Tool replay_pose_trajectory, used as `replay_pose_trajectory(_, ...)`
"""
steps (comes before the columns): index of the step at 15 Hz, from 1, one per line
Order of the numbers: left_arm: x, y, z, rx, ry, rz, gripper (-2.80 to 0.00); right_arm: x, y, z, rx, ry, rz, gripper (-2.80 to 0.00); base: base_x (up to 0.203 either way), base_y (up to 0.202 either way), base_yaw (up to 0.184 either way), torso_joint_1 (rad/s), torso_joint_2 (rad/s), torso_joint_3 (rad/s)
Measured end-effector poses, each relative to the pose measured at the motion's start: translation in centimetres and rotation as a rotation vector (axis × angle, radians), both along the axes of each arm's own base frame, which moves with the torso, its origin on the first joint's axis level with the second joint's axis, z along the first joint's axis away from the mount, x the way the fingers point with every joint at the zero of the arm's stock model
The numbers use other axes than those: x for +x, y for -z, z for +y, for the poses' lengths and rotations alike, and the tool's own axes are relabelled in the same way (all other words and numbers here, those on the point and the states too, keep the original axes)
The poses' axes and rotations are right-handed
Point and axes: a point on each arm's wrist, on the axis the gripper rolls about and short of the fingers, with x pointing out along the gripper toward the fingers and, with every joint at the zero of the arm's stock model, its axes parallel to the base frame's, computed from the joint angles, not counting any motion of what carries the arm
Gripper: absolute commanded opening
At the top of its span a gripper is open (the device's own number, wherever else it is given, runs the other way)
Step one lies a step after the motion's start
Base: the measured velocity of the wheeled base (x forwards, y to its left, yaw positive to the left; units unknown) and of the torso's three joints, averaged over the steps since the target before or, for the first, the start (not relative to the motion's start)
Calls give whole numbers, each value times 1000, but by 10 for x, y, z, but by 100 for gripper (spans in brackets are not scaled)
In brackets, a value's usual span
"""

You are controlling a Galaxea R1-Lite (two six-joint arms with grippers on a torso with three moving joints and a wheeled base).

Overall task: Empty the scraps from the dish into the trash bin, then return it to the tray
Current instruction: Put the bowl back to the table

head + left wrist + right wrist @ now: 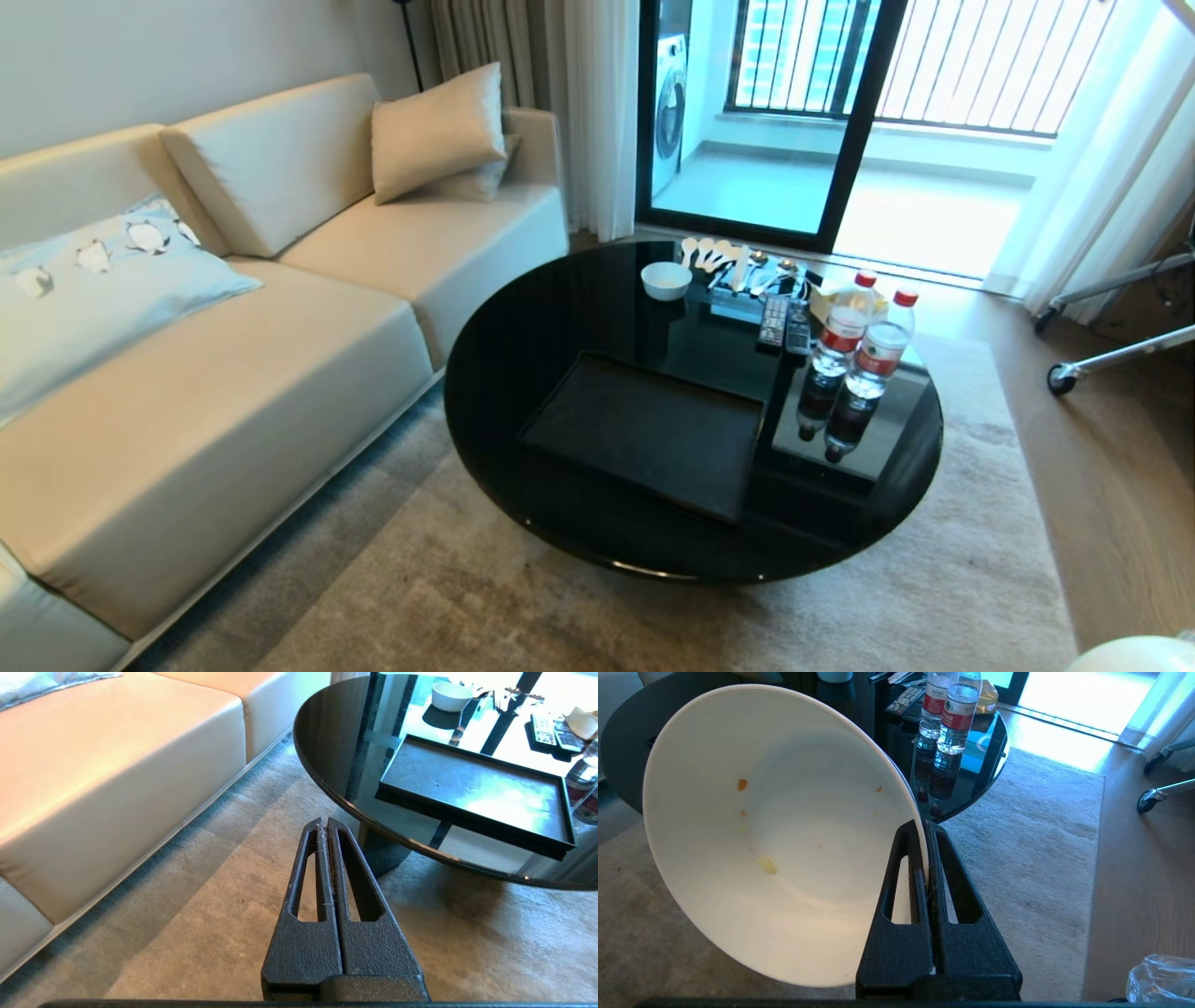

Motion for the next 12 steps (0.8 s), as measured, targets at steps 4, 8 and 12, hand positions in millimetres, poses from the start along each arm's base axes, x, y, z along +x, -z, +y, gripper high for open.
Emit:
replay_pose_trajectory(4,0,0,0,0,0,0,-280,0,0,0,0,0,0,-280,189,0,3,2,4,3)
replay_pose_trajectory(8,0,0,0,0,0,0,-280,0,0,0,0,0,0,-280,118,0,1,4,0,0)
replay_pose_trajectory(12,0,0,0,-1,0,0,-280,0,0,0,-8,0,0,-280,0,0,0,0,0,0)
